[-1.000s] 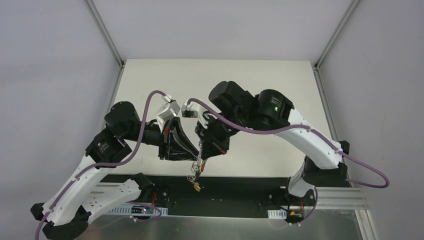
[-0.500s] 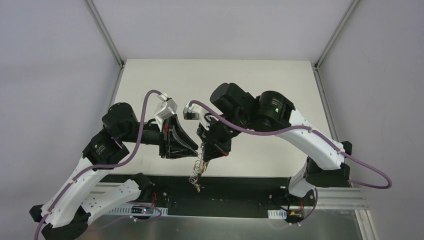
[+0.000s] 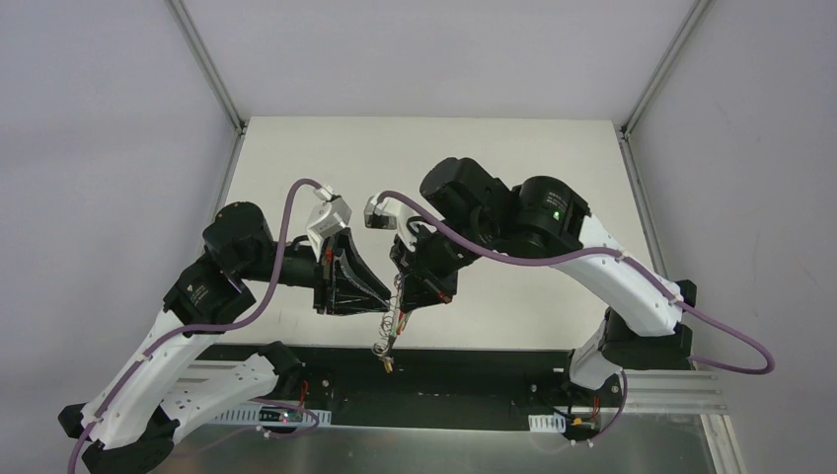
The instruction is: Put the keys on the keyring
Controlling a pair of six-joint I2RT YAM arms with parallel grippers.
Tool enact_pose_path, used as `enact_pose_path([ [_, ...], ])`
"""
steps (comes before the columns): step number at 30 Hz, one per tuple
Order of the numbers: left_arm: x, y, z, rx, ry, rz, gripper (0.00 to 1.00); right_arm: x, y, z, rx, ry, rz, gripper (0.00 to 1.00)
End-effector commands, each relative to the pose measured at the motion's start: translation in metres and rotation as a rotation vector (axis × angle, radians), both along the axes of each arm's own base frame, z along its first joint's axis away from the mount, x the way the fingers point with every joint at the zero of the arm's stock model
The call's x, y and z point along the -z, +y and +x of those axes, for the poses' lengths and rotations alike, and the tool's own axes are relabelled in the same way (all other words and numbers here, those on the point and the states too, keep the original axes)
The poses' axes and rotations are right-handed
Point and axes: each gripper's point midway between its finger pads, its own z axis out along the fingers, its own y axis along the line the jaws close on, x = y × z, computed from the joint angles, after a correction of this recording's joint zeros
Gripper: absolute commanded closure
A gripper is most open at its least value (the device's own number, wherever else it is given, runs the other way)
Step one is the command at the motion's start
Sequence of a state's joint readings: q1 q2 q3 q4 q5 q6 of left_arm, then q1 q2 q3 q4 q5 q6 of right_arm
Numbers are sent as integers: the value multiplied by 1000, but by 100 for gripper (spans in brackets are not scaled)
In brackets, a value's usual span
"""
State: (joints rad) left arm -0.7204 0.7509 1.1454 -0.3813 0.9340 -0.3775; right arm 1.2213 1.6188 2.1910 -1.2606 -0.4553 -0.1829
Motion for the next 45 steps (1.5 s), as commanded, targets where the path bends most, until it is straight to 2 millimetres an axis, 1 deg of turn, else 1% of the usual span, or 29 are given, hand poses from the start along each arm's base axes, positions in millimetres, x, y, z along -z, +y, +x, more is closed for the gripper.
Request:
enact_pose_path([
  [1, -13, 3, -9, 40, -44, -35, 71, -22, 7, 3, 16, -11, 76, 100],
  [13, -14, 5, -12, 43, -56, -43, 72, -15, 12, 5, 11, -4, 56, 100],
  [22, -12, 5, -17, 79, -42, -37, 75, -16, 16, 8, 16, -8, 55, 100],
  [32, -13, 3, -16, 84, -46, -36, 77, -12, 17, 8, 6, 1, 40, 100],
  [40, -12, 2, -14, 84, -49, -33, 80, -7, 18, 7, -9, 9, 23, 100],
  [41, -12, 2, -14, 84, -49, -33, 82, -6, 18, 7, -12, 11, 21, 100],
  [44, -12, 1, -13, 86, -50, -31, 93, -5, 19, 5, -19, 18, 19, 100],
  [45, -11, 0, -12, 85, -47, -28, 94, -5, 18, 5, -23, 20, 18, 100],
])
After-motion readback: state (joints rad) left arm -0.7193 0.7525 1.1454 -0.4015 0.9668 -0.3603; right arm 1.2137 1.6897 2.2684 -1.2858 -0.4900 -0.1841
